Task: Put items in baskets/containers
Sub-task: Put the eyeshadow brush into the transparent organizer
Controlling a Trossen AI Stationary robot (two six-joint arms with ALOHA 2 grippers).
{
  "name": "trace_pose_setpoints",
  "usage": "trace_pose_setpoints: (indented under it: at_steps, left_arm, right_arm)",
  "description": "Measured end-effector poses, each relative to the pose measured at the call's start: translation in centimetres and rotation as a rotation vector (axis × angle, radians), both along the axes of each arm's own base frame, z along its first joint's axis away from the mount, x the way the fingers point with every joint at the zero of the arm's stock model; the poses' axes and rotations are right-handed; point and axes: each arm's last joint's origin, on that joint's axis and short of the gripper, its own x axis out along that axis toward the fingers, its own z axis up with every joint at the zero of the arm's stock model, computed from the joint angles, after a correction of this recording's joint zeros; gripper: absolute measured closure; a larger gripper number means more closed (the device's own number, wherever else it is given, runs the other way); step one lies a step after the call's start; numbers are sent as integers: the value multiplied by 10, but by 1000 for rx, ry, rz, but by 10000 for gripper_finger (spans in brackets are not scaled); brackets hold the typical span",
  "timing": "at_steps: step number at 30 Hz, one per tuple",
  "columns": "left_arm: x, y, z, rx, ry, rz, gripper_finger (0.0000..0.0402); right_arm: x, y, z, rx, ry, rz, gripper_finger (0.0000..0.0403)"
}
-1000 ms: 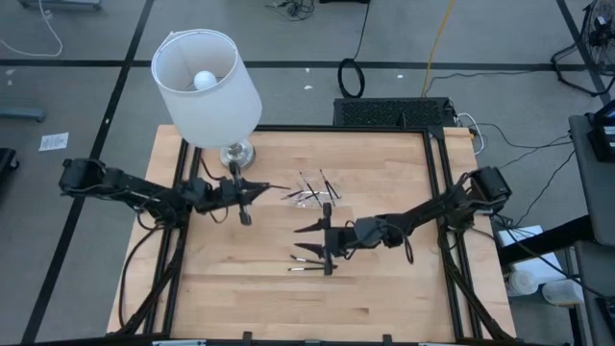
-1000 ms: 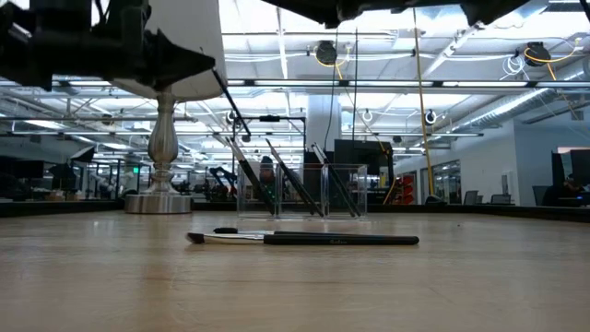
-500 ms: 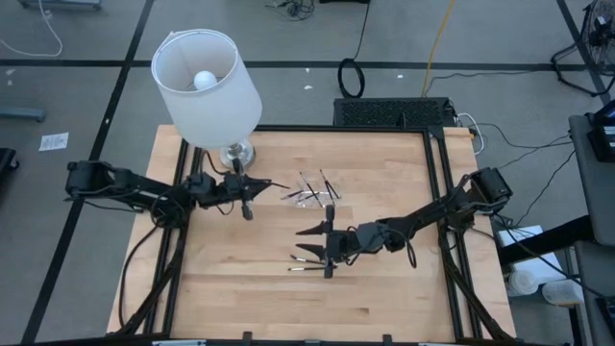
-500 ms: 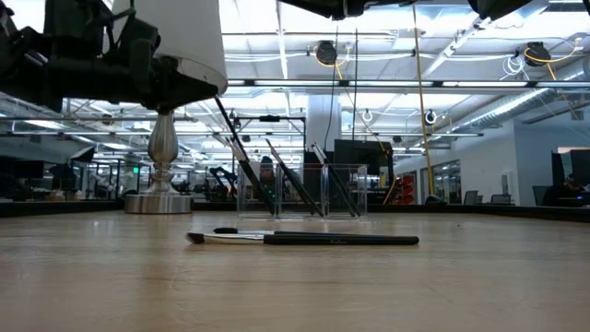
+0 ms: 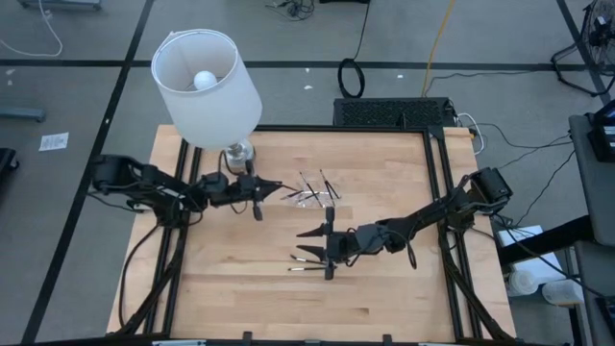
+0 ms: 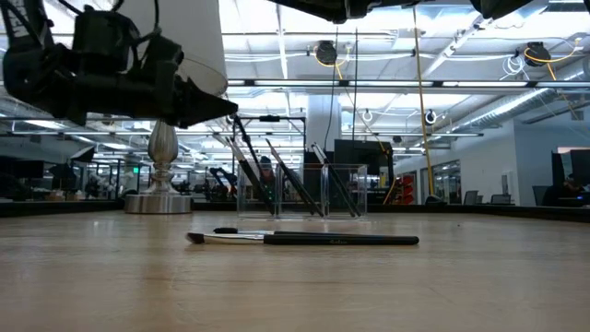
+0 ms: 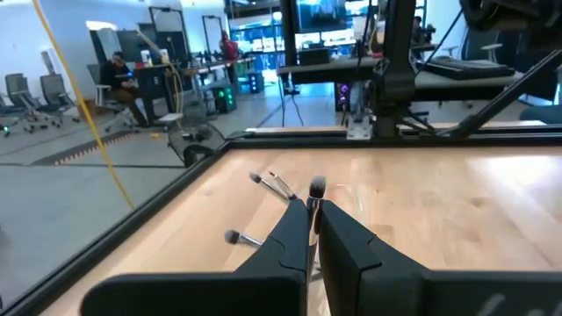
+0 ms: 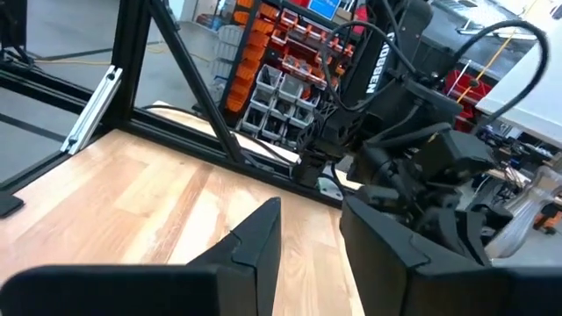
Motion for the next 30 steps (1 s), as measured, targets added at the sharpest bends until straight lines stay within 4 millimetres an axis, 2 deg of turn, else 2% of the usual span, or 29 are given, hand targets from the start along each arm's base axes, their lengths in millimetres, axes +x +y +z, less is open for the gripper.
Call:
trace_pose_setpoints:
  at_steps: [9, 18, 30]
  left_arm:
    - [13, 10, -14, -15, 66, 25, 392]
    - [17, 16, -31, -52, 68, 29, 392]
    - [18, 16, -33, -53, 56, 27, 392]
  right_arm:
    - [0, 0, -1, 23, 4, 0, 298]
    - [0, 0, -1, 23, 5, 0, 303]
    - [0, -1, -1, 17, 5, -1, 303]
